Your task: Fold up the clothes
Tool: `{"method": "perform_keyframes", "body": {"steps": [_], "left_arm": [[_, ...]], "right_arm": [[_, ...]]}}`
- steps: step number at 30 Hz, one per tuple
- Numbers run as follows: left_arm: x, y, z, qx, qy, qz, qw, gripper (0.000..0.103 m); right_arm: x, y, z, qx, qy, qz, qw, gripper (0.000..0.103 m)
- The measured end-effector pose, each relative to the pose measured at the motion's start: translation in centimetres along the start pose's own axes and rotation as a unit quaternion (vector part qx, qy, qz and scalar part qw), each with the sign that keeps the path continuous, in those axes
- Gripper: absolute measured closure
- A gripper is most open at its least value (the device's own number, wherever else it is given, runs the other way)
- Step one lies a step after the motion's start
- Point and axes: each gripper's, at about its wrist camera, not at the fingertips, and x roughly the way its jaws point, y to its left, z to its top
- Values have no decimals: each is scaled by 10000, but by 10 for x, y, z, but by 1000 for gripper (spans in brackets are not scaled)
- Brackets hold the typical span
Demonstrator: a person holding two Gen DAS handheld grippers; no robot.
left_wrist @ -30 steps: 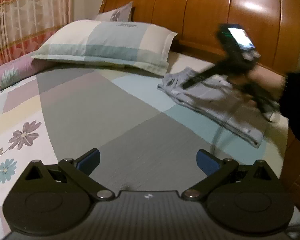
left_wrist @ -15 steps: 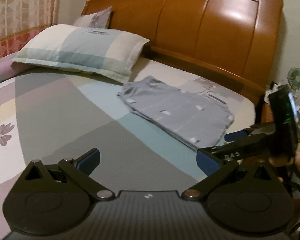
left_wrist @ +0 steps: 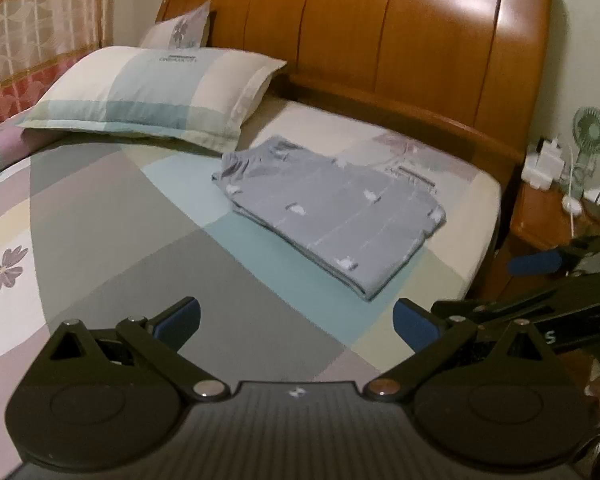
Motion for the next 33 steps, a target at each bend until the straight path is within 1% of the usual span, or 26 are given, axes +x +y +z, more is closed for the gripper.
{"method": "perform_keyframes", "body": {"steps": [7,11,26,33], "left_arm": [[-11,-14,1,45,43,97,9999,1],[-15,-18,0,-12,159,112,9998,1],[-29,-23,-3,-253,190,-134,9994,1],[-28,-25,0,-256,176,-121,9994,1]], "right_arm": [[-13,-4,-6,59,3,-88,9999,0],[-20,-4,-8,13,-44,-194,9998,0],[-37,-4,-12,-55,-79,-290,9995,0],[-37,-4,-11,-42,-65,-300,9995,0]]}}
